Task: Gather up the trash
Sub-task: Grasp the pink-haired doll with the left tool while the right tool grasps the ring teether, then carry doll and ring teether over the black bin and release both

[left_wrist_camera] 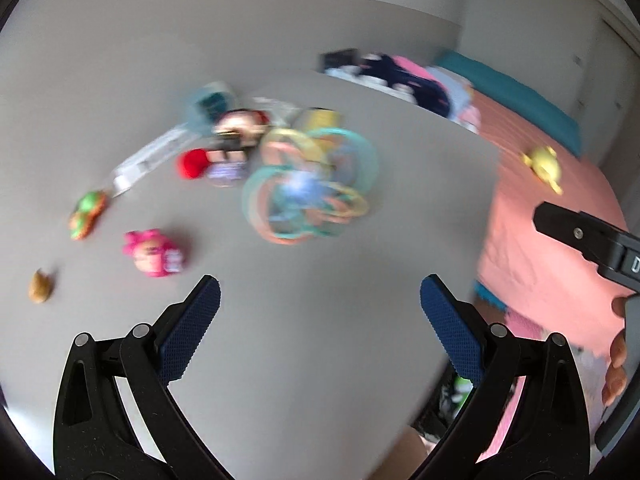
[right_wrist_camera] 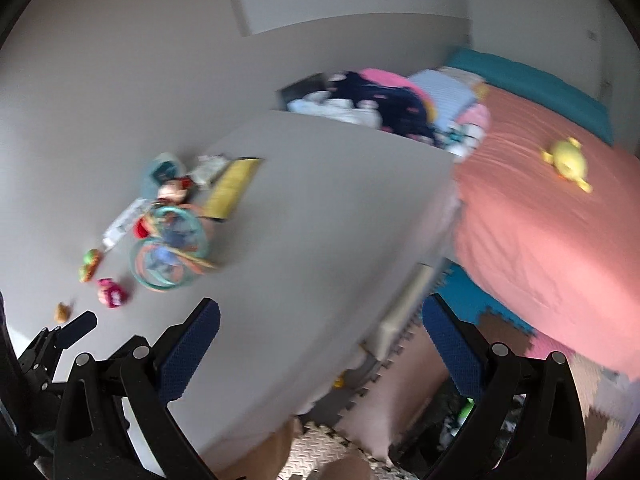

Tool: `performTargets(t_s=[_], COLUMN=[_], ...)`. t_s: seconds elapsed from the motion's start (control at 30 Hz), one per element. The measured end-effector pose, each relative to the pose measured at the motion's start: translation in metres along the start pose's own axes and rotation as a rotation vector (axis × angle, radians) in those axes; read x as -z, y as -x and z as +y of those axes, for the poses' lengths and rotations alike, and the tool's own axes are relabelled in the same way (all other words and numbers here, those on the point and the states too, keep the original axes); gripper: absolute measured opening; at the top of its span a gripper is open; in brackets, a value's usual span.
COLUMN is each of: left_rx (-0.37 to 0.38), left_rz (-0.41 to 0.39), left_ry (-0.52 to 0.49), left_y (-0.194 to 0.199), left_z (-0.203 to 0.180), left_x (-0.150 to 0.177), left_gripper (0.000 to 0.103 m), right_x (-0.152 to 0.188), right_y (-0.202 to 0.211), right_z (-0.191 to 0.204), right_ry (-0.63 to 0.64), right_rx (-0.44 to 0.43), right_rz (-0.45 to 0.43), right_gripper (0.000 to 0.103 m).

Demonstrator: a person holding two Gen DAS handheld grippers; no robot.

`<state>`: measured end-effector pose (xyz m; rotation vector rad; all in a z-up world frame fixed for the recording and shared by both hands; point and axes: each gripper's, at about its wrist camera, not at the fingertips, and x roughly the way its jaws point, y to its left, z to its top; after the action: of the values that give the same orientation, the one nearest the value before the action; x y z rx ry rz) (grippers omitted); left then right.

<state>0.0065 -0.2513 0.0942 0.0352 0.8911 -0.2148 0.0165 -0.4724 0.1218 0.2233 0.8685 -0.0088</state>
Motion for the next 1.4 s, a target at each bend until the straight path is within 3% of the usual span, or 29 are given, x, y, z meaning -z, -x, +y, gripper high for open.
performTargets(t_s=[0.13, 0.27, 0.4, 0.53, 0.67, 0.8, 0.87, 0.93, 0.97, 1.0, 1.1, 1.27, 1.4], left_rx=[-0.055, -0.103, -0.108, -0.090, -0.082, -0.097, -0.107, -0.110, -0.100, -0.091, -0.104, -0.063, -0.045], left_rz=[0.010, 0.035, 0.074, 0.131, 0.168, 0.191, 0.202, 0.211, 0.224, 0.236, 0.220, 0.180, 0.142], left_ry=[0.102, 0.213, 0.313, 0.396, 0.404, 0.406, 0.414, 0.419, 0.426, 0.435, 0.418, 0.398, 0.333], left_y=[-0.003, -0.012, -0.025, -0.044, -0.059, -0.074, -0.082, -0.088, -0.093, -0.096, -0.099, -0.091, -0.074], left_z=[0.053, 0.098, 0.129, 0.143, 0.137, 0.133, 0.134, 0.137, 0.139, 0.141, 0.141, 0.138, 0.114], left_x=[-0.005, -0.014, -0.022, -0.027, -0.033, -0.035, -0.034, -0.033, -0.032, -0.030, -0.029, -0.029, -0.036], left_gripper=[0.097, 0.097, 0.097, 0.097, 0.097, 0.097, 0.096, 0.080, 0.076, 0.064, 0.042, 0.041, 0.041], right_x=[-0.015, -0.030, -0.050, -0.063, -0.064, -0.058, -0.056, -0.055, -0.055, -0.055, -0.056, -0.059, -0.059], right_y=[-0.022, -0.039, -0.058, -0.086, -0.114, -0.127, -0.127, -0.126, -0.125, -0.124, -0.120, -0.101, -0.082], right_z=[0.040, 0.066, 0.088, 0.104, 0.106, 0.104, 0.105, 0.106, 0.105, 0.104, 0.099, 0.080, 0.062], right_ry=[0.045, 0.053, 0.071, 0.118, 0.130, 0.127, 0.150, 0.172, 0.173, 0.172, 0.149, 0.092, 0.064], right_rx=[-0.067, -0.116, -0.132, -0.064, -0.047, -0.071, -0.055, -0.044, -0.048, -0.046, -0.051, -0.058, -0.059], right_rz=[0.033, 0.060, 0.088, 0.136, 0.189, 0.217, 0.208, 0.195, 0.193, 0.190, 0.175, 0.138, 0.120], right_gripper=[0.101, 0.094, 0.091, 0.067, 0.061, 0.032, 0.026, 0.019, 0.018, 0.017, 0.016, 0.015, 0.015])
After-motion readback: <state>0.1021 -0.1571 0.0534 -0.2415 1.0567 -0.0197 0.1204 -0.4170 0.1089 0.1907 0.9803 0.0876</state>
